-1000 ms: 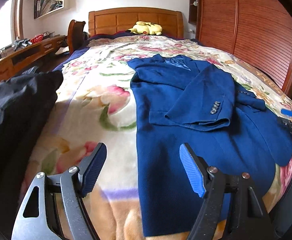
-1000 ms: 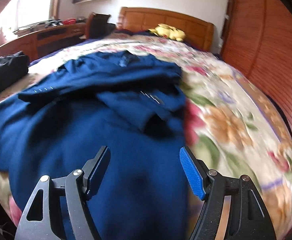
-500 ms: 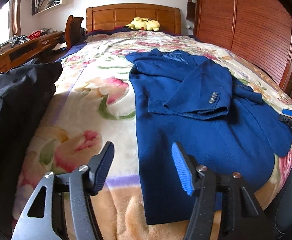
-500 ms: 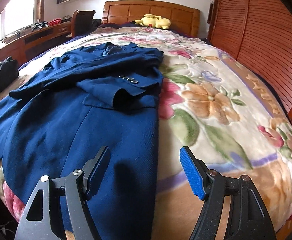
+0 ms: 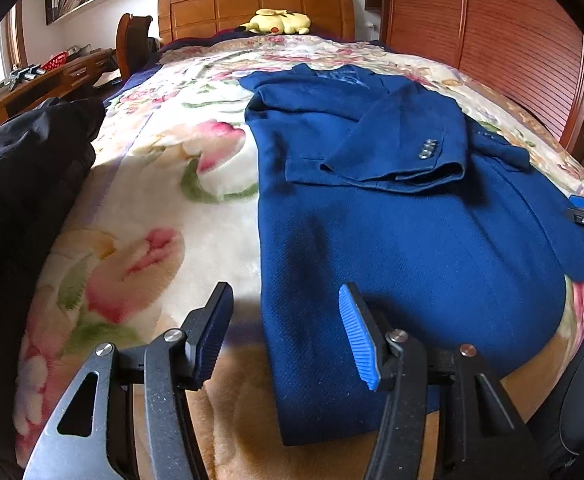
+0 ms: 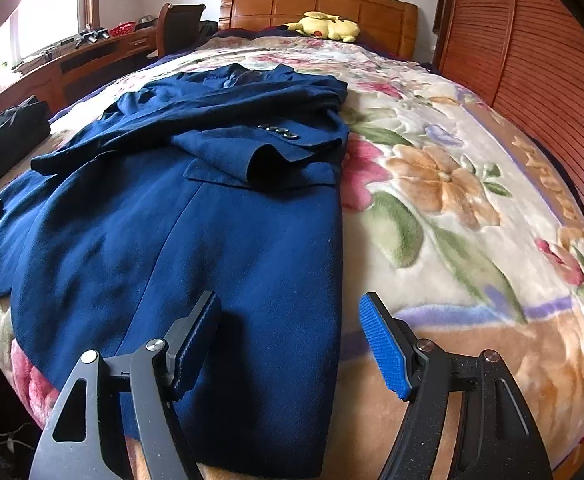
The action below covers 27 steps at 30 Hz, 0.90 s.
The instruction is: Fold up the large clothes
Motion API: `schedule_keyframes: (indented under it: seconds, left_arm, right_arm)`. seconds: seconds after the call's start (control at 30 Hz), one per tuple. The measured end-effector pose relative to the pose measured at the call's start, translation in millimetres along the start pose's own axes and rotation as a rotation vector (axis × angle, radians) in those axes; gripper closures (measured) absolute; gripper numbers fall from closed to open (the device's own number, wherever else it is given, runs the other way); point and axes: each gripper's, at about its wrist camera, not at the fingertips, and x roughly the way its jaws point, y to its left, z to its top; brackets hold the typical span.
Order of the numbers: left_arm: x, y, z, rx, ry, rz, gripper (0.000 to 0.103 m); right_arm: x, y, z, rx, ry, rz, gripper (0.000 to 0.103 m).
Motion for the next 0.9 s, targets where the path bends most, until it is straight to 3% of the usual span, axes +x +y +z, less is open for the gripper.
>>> schedule_keyframes:
  seconds: [0.17, 0.33, 0.7, 0.73, 0.83, 0.9]
  left_arm:
    - [-3, -2, -3, -0.001, -0.004, -0.006, 0.048]
    - [-7, -3, -7, -0.006, -0.008, -0.017, 0.056]
    - [-18, -4, -15, -0.023, -0.014, -0.02, 0.058]
    - [-18, -4, -15, -0.021, -0.015, -0.023, 0.062]
    - [-18, -5, -15, -0.021, -0.012, -0.039, 0.074]
    - [-19, -5, -15, -0.02, -0.018, -0.046, 0.09]
  right_arm:
    - [-2, -1, -4, 0.022, 0.009, 0.041, 0.035]
    - [-3, -2, -8, 0.037, 0.009, 0.068, 0.042]
    - [-4, 3, -10, 0.028, 0.019, 0.069, 0.051]
    - [-4, 2, -10, 0.033, 0.02, 0.075, 0.052]
    - [-4, 3, -11, 0.035, 0.015, 0.097, 0.064]
    - [-5, 6, -10, 0.027, 0.006, 0.096, 0.086]
